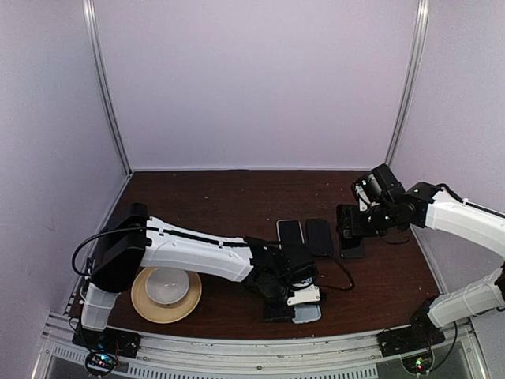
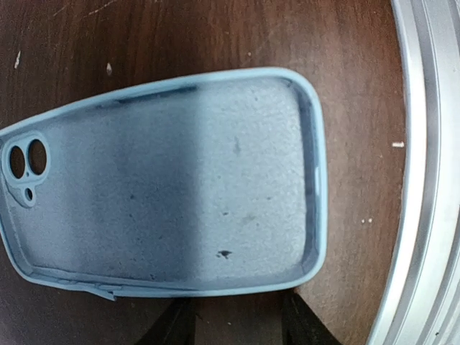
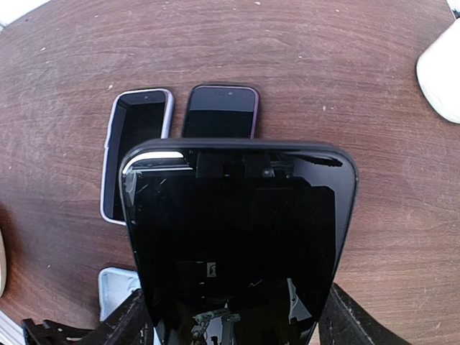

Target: Put the phone into the phone case

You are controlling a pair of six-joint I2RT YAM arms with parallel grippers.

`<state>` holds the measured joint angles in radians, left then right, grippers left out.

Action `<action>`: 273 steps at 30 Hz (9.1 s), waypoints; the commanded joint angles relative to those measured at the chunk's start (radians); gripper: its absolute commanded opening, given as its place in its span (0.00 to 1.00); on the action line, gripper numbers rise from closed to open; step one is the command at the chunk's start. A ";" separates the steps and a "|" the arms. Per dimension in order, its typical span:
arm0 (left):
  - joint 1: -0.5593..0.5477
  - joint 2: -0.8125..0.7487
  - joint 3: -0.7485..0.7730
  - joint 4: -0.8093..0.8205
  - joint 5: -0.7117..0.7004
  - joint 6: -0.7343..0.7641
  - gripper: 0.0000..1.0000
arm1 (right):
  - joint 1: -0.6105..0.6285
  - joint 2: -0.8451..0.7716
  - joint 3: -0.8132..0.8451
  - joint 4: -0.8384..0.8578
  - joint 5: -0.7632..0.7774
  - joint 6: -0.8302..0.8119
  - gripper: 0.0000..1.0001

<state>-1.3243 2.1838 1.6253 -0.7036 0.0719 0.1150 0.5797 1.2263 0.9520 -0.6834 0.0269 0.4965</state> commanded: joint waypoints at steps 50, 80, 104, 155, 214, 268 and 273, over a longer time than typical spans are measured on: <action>0.339 -0.670 -0.596 0.348 -0.106 -0.666 0.56 | 0.738 0.375 0.020 0.086 0.405 0.539 0.53; 0.338 -0.692 -0.634 0.355 -0.123 -0.657 0.56 | 0.739 0.471 0.015 0.071 0.393 0.553 0.52; 0.321 -0.724 -0.593 0.311 -0.195 -0.595 0.62 | 0.694 0.417 0.201 -0.209 0.105 0.389 1.00; 0.250 -0.502 -0.376 0.275 -0.087 -0.550 0.72 | 0.628 0.414 0.077 0.016 0.114 0.432 1.00; 0.300 -0.636 -0.641 1.023 0.255 -0.846 0.49 | 0.821 0.111 0.036 0.297 0.605 0.101 0.47; 0.206 -0.928 -0.572 0.741 0.580 -0.219 0.48 | 0.682 -0.238 0.044 0.463 -0.235 -0.403 0.00; 0.205 -0.954 -0.645 0.799 0.523 -0.256 0.59 | 0.672 -0.250 0.092 0.471 -0.263 -0.428 0.00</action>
<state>-1.1149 1.2690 1.0203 -0.0040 0.6308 -0.1120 1.2606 1.0092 0.9615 -0.2871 -0.2016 0.0933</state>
